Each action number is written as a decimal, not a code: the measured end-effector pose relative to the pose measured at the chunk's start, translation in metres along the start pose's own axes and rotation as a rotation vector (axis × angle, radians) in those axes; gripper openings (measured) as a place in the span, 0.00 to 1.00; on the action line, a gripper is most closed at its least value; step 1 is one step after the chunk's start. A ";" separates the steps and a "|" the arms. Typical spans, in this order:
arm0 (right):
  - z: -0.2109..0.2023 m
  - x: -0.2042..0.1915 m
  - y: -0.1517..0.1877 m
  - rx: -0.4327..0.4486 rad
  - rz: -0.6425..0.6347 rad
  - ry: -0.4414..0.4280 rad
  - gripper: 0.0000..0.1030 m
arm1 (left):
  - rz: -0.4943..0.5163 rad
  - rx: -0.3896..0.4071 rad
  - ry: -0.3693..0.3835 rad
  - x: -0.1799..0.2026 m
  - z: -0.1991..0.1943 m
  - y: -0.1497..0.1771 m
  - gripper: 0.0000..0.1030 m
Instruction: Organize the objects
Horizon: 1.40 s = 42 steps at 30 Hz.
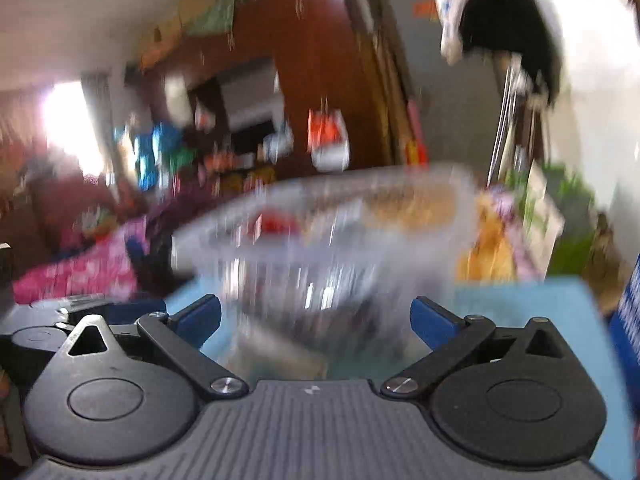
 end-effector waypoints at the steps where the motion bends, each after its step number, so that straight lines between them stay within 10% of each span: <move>1: 0.009 -0.004 0.006 -0.030 -0.004 -0.007 1.00 | -0.020 0.002 -0.008 -0.007 0.000 0.005 0.86; 11: 0.070 -0.011 0.018 -0.172 0.085 -0.039 1.00 | -0.088 -0.034 0.022 -0.021 0.008 0.021 0.86; 16: 0.058 -0.004 0.019 -0.157 0.092 -0.065 0.57 | -0.002 -0.050 -0.011 -0.008 0.009 0.028 0.86; 29: 0.011 0.030 0.021 -0.084 0.042 0.014 0.54 | 0.058 -0.149 -0.067 0.014 0.039 0.028 0.86; 31: 0.006 0.031 0.022 -0.076 0.048 0.012 0.54 | 0.047 -0.163 -0.092 0.014 0.046 0.028 0.81; 35: 0.000 0.028 0.026 -0.047 0.041 0.004 0.54 | 0.024 -0.185 -0.096 0.012 0.049 0.030 0.39; 42: -0.010 0.025 0.025 0.028 0.071 -0.041 0.54 | -0.035 -0.022 -0.083 0.003 0.021 0.020 0.37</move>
Point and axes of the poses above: each gripper's, at about its wrist camera, not at the fingertips, and z roughly the way its jaws point, x to its right, y to its underside, the point moved 7 cm from there along z, roughly the way its jaws point, and after that the axes turned 5 degrees about y, right-handed, at the moved point
